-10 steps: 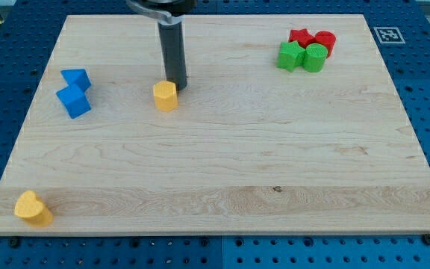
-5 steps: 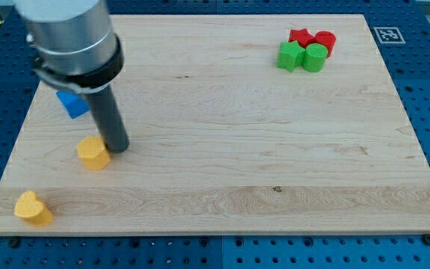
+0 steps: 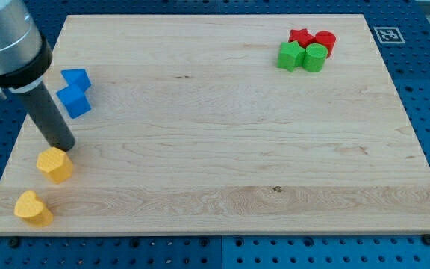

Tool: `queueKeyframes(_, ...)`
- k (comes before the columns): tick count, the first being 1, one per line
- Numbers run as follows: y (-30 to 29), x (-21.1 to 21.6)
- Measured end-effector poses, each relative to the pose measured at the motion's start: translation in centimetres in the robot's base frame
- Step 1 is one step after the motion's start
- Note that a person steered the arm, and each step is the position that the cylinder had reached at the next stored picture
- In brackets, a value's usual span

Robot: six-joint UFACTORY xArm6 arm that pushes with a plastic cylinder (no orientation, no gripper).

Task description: Slide yellow hexagon towards yellow heart

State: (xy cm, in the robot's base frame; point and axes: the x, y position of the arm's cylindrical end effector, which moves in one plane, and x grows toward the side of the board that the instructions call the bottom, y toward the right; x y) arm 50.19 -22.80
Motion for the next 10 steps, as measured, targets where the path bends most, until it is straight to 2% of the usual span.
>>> queueKeyframes(3,-0.6,4.4)
queueKeyframes(4,-0.9,4.5)
queueKeyframes(6,4.4,4.2)
queueKeyframes(7,7.0,5.9)
queueKeyframes(8,6.3,9.2)
queueKeyframes(10,4.6,7.6)
